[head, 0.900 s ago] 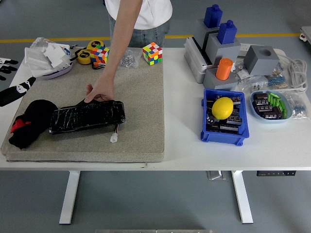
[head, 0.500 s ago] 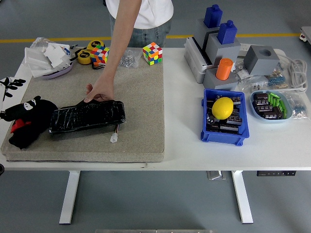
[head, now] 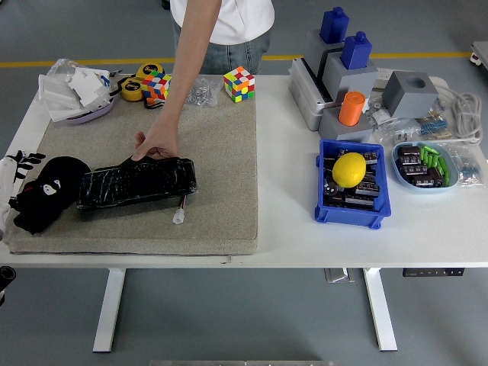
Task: Pick the rag up,wipe the panel,place it on the desk
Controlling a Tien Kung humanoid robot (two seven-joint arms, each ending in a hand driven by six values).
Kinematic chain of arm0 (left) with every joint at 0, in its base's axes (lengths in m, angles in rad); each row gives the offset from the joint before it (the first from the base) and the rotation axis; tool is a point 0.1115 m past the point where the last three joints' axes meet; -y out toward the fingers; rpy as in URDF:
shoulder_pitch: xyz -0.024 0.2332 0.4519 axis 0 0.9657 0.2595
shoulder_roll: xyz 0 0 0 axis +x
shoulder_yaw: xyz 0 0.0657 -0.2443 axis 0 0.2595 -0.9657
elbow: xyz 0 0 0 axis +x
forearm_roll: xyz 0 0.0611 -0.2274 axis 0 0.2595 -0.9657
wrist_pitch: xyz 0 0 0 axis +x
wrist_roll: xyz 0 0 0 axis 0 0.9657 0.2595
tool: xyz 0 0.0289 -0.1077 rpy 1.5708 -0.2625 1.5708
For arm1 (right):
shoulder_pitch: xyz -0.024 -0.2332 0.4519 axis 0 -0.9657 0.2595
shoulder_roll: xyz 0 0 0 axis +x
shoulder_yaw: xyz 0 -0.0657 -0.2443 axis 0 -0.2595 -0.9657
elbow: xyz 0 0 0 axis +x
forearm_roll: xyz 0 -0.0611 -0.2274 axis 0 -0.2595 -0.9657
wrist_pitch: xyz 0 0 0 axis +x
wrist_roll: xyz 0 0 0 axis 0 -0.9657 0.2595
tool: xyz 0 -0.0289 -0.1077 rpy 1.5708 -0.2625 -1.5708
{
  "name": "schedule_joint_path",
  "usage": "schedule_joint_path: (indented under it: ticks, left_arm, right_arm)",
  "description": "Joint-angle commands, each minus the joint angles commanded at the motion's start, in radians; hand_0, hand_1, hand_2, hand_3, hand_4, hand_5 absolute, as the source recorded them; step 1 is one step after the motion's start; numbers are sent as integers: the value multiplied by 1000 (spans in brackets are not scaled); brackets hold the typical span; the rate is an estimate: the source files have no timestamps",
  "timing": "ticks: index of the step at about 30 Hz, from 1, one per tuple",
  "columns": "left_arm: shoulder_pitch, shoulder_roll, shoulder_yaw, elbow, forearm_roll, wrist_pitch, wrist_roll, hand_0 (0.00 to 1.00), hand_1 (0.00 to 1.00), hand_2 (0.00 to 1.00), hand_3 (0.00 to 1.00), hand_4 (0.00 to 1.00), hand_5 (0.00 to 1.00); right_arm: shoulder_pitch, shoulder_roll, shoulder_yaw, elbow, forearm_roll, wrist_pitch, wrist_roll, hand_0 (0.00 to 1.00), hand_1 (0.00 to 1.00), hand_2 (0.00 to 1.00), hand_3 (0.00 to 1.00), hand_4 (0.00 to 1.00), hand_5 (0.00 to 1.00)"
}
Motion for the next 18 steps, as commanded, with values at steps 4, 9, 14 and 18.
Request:
schedule_joint_path:
  ticks: [4,9,14,18]
  left_arm:
    - [-10,-9,16,10,-6,0,-2,472,644,684,657,877,398]
    - [-18,-14,22,21,-9,0,2,472,645,683,654,875,396]
    - [-28,-15,43,46,-22,0,16,473,646,680,652,871,389]
    - [-36,-20,54,64,-35,0,18,473,646,680,652,871,389]
  right_arm:
    - [0,-2,-2,2,-3,1,-2,746,648,693,595,961,585]
    - [-2,-3,2,2,-1,-2,1,746,648,693,595,961,585]
    - [-1,-5,11,8,-10,-3,1,745,648,693,594,961,584]
    - [-1,-6,19,13,-14,-6,2,745,648,693,594,961,584]
